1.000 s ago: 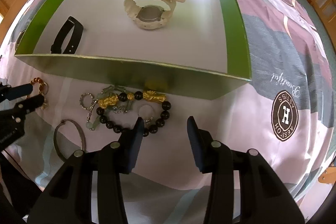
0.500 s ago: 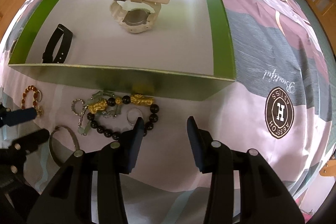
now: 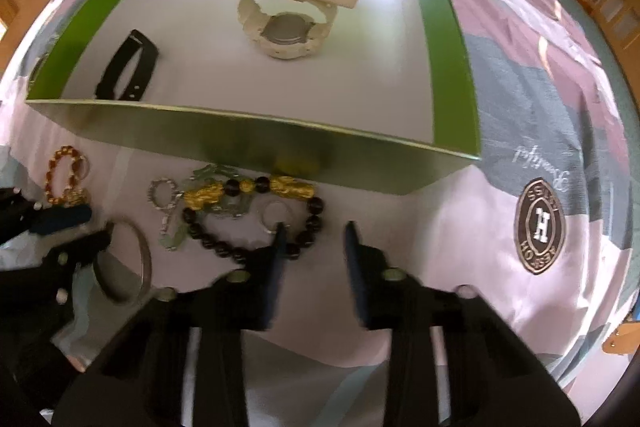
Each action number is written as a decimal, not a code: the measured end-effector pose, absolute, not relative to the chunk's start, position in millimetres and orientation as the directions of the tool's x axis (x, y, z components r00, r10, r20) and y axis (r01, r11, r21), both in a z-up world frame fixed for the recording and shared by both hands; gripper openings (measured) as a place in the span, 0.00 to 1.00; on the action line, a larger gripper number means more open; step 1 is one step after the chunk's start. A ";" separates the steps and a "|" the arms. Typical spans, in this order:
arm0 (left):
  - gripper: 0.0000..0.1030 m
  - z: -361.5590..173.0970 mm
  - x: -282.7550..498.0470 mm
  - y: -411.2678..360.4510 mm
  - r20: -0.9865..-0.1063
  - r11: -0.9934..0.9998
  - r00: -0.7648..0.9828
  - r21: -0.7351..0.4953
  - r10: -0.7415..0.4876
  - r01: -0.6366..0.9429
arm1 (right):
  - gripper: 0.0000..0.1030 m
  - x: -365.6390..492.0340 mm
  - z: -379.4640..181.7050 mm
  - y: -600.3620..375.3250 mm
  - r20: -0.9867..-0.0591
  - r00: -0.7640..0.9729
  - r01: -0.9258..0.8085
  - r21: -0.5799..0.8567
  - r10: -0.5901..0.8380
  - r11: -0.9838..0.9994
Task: Organize jewelry
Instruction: 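Move the right tool to the black bead bracelet while the left tool moves to the silver bangle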
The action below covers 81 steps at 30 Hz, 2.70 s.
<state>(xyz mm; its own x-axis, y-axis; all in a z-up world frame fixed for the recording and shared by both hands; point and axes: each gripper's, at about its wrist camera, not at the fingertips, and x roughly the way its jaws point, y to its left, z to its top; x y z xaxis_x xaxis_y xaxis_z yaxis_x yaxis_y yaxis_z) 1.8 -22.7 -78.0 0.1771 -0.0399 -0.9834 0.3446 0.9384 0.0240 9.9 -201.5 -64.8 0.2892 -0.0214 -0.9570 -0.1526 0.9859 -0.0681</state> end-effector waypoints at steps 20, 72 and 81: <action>0.26 -75.8 -5.8 -31.4 -0.982 0.935 0.182 0.024 -0.044 0.354 | 0.27 20.8 -61.9 -226.2 -0.960 0.280 -0.052 0.003 0.017 0.999; 0.03 -72.4 8.5 -19.5 -0.977 0.929 0.185 -0.031 -0.105 0.368 | 0.21 14.0 -53.6 -224.7 -0.956 0.286 -0.064 0.052 0.068 0.997; 0.03 -52.4 0.2 -20.6 -0.962 0.923 0.223 -0.062 -0.156 0.380 | 0.21 21.1 -54.5 -228.7 -0.951 0.302 -0.040 0.049 0.059 0.998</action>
<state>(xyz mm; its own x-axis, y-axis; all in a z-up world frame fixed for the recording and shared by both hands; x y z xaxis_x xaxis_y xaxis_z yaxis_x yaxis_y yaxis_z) 0.2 -20.6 -52.4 0.2227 -0.1563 -0.9623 0.3799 0.9229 -0.0620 21.1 -228.7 -54.5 0.3022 0.0585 -0.9515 -0.0401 0.9980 0.0487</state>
